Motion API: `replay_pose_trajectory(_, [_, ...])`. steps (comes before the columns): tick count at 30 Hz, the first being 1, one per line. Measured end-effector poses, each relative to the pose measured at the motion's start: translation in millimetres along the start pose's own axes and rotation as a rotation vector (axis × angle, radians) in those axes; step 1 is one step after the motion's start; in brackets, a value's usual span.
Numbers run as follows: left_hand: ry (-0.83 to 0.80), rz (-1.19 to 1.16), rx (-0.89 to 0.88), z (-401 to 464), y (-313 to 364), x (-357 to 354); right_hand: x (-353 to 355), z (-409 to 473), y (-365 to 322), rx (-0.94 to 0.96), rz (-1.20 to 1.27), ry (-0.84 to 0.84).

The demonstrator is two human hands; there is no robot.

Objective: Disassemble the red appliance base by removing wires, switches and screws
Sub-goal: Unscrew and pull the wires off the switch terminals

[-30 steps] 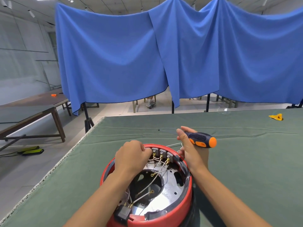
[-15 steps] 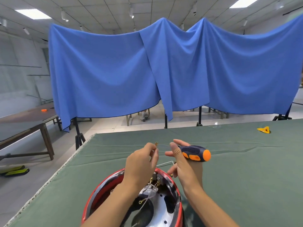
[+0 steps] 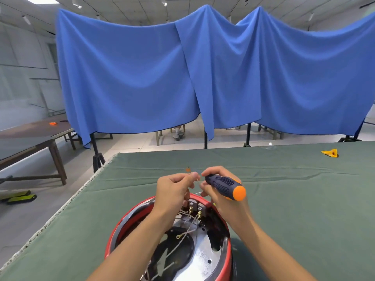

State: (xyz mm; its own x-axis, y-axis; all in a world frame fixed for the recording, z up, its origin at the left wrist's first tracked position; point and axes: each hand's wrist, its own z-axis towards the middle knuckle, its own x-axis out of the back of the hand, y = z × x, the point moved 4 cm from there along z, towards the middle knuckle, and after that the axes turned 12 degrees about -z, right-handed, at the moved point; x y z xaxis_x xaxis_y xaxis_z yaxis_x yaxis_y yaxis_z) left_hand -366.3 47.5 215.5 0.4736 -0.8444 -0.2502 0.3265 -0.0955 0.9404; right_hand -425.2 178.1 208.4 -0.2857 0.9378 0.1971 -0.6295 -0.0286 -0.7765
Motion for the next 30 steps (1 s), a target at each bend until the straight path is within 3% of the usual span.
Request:
replay_pose_trajectory(8, [-0.055,0.024,0.07,-1.2,-3.0,-1.2,0.7,-3.6,2.6,0.069,-0.156,0.0])
replay_pose_trajectory(9, [-0.034,0.173,0.009,0.1,-1.1,2.3,4.2,-1.2,4.1,0.085,-0.213,-0.001])
replay_pose_trajectory(12, [0.031,1.077,-0.262,3.3,4.2,15.0,13.5,4.8,13.8,0.104,-0.496,-0.026])
replay_pose_trajectory(14, [0.042,1.313,-0.256,7.0,4.1,21.6,14.7,8.1,25.3,0.075,-0.649,-0.089])
replay_pose_trajectory(18, [-0.004,1.339,-0.026,9.6,-4.6,29.4,8.8,15.3,45.8,-0.005,-0.833,-0.204])
replay_pose_trajectory(23, [-0.076,1.346,-0.016,11.9,-6.6,32.0,-1.7,28.0,61.9,-0.007,-0.883,-0.274])
replay_pose_trajectory(26, [-0.1,1.353,-0.018,13.6,-7.4,32.2,-2.4,34.7,70.4,-0.036,-0.87,-0.231])
replay_pose_trajectory(30, [-0.053,1.252,0.01,17.1,-7.5,35.5,10.2,34.8,67.5,-0.083,-0.741,-0.015])
